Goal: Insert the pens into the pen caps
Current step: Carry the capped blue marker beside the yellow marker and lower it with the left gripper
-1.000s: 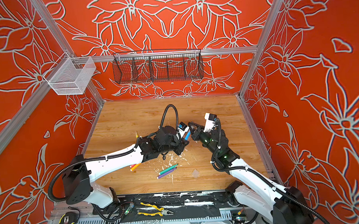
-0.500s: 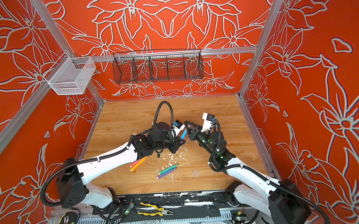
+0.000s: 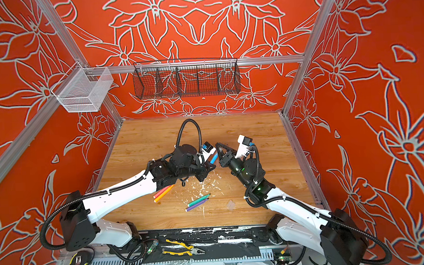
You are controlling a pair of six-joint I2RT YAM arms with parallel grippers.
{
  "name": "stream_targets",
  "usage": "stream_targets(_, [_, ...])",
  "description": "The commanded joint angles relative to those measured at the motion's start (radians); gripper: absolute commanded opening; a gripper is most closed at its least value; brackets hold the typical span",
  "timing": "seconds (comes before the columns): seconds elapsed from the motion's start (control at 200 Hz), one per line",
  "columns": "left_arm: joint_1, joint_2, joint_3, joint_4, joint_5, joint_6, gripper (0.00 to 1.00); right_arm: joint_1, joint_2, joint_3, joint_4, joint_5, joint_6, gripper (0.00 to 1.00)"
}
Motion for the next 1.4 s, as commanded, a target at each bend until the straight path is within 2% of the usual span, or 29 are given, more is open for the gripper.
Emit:
stream_targets(0.0, [0.101, -0.060, 0.052, 0.410, -0.296, -0.073, 0.00, 0.093, -0.012, -0.048, -0.184, -0.227, 0.034, 0.00])
stream_targets(0.035, [0.101, -0.065, 0.041, 0.399, -0.291, -0.074, 0.00, 0.093, -0.018, -0.040, -0.207, -0.215, 0.026, 0.00])
stream_targets(0.125, [0.100, -0.093, -0.017, 0.358, -0.307, -0.094, 0.00, 0.092, -0.053, -0.012, -0.331, -0.144, -0.008, 0.35])
stream_targets(0.23, [0.101, -0.136, -0.118, 0.280, -0.372, -0.181, 0.00, 0.078, -0.097, 0.024, -0.461, -0.054, -0.080, 0.64])
stream_targets(0.31, [0.105, -0.144, -0.156, 0.161, -0.418, -0.268, 0.00, 0.064, -0.119, 0.054, -0.568, 0.032, -0.123, 0.87])
stream_targets(0.325, [0.108, -0.141, -0.158, 0.130, -0.426, -0.283, 0.00, 0.060, -0.122, 0.058, -0.582, 0.041, -0.130, 0.95])
stream_targets(0.34, [0.112, -0.140, -0.161, 0.102, -0.433, -0.294, 0.00, 0.056, -0.123, 0.063, -0.593, 0.049, -0.135, 0.97])
stream_targets(0.41, [0.140, -0.115, -0.168, -0.025, -0.519, -0.365, 0.00, 0.037, -0.123, 0.080, -0.643, 0.088, -0.160, 0.97])
stream_targets(0.49, [0.237, -0.085, -0.176, -0.167, -0.573, -0.487, 0.00, 0.010, -0.105, 0.091, -0.673, 0.097, -0.156, 0.98])
stream_targets(0.535, [0.314, -0.076, -0.208, -0.184, -0.546, -0.539, 0.00, -0.004, -0.088, 0.093, -0.668, 0.085, -0.160, 0.98])
stream_targets(0.63, [0.499, -0.057, -0.265, -0.170, -0.405, -0.613, 0.00, -0.010, -0.040, 0.126, -0.710, 0.107, -0.174, 0.97])
stream_targets(0.696, [0.573, -0.030, -0.251, -0.226, -0.371, -0.665, 0.00, -0.014, -0.009, 0.159, -0.761, 0.128, -0.173, 0.95])
stream_targets(0.866, [0.603, 0.011, -0.228, -0.256, -0.367, -0.671, 0.00, -0.016, 0.039, 0.199, -0.802, 0.146, -0.189, 0.92])
stream_targets(1.271, [0.715, 0.229, -0.149, -0.290, -0.168, -0.675, 0.00, -0.019, 0.091, 0.243, -0.850, 0.180, -0.207, 0.91])
stream_targets(1.391, [0.715, 0.271, -0.106, -0.325, -0.165, -0.667, 0.00, -0.021, 0.095, 0.248, -0.854, 0.163, -0.206, 0.91])
